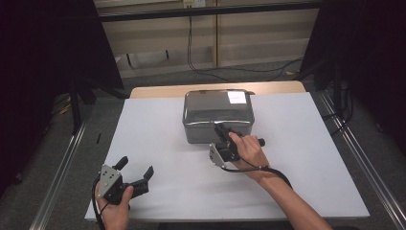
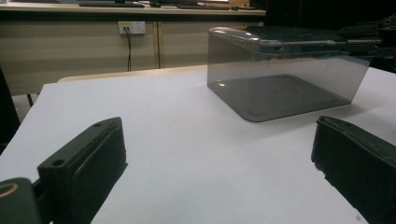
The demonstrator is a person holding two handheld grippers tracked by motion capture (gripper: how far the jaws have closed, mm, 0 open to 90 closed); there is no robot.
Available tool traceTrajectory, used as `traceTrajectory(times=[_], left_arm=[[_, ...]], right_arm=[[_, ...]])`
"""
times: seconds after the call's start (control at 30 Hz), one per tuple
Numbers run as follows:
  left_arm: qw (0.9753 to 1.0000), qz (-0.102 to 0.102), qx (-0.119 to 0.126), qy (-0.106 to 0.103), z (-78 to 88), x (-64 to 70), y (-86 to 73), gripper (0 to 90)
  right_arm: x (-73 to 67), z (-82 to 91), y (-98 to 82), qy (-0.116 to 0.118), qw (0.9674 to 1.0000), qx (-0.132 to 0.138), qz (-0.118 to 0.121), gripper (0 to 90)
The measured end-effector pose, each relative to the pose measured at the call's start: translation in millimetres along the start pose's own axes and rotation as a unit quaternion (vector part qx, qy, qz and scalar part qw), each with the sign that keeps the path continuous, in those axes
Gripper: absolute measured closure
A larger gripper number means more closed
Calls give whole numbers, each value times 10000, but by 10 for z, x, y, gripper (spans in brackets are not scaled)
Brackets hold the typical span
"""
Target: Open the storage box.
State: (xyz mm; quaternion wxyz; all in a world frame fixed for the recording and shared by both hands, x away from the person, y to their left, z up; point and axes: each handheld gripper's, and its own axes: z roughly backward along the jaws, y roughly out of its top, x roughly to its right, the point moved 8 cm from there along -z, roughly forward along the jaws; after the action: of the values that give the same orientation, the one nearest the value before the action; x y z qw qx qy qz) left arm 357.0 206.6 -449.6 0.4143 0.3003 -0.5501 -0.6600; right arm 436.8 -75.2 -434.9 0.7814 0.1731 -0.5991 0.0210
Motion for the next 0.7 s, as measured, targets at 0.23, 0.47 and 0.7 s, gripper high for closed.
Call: traceTrajectory(times=[0.23, 0.47, 0.7], left_arm=[[10000, 28, -20, 2, 1, -13, -3, 30], [10000, 7, 43, -60, 15, 3, 20, 37], [9999, 45, 4, -99, -25, -7, 17, 34]], right_arm=[[48, 6, -10, -104, 9999, 57, -7, 786], [78, 1, -46, -109, 9999, 49, -109, 775], [105, 2, -35, -195, 9997, 92, -73, 782]])
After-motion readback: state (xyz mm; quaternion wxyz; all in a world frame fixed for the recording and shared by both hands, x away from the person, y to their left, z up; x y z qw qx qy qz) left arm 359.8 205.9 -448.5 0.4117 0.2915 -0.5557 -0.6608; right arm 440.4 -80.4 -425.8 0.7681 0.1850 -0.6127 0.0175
